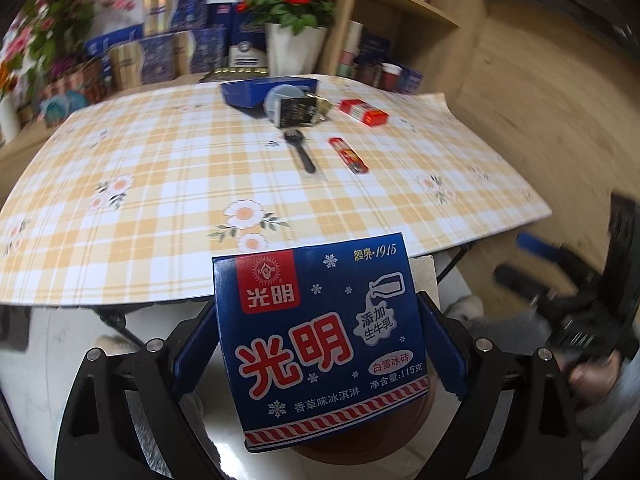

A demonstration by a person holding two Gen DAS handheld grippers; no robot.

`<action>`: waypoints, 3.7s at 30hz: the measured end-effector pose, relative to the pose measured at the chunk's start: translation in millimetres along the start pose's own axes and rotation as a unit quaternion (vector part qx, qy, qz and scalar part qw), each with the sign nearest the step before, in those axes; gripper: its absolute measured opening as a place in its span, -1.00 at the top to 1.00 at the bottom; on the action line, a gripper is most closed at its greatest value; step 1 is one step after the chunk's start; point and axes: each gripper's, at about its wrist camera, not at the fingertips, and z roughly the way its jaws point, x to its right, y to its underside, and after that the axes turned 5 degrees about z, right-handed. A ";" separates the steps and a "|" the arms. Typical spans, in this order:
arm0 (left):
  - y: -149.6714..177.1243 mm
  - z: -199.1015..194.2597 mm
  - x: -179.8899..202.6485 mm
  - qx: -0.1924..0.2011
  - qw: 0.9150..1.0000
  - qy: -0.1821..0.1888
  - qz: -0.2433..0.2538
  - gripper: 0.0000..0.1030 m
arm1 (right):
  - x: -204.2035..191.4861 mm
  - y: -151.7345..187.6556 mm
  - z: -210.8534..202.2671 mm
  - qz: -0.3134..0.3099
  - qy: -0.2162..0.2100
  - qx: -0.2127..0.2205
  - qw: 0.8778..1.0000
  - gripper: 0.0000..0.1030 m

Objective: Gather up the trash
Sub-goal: 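Lower the blue box into the brown bin and open the left gripper, then reach the left gripper to the table and grasp the wrapped black fork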

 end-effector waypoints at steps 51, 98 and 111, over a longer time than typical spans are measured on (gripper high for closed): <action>16.3 32.1 -21.9 0.023 0.997 -0.056 -0.045 -0.79 | 21.0 18.9 39.4 0.080 0.068 -0.026 0.994 -0.89; -144.9 167.2 -48.0 -0.057 0.995 -0.053 -0.061 -0.04 | 71.2 -62.1 82.3 0.109 0.075 -0.030 0.991 -0.89; -151.8 196.3 -48.5 -0.082 0.993 -0.070 -0.040 0.80 | 66.8 -82.7 114.6 0.109 0.051 -0.037 0.992 -0.88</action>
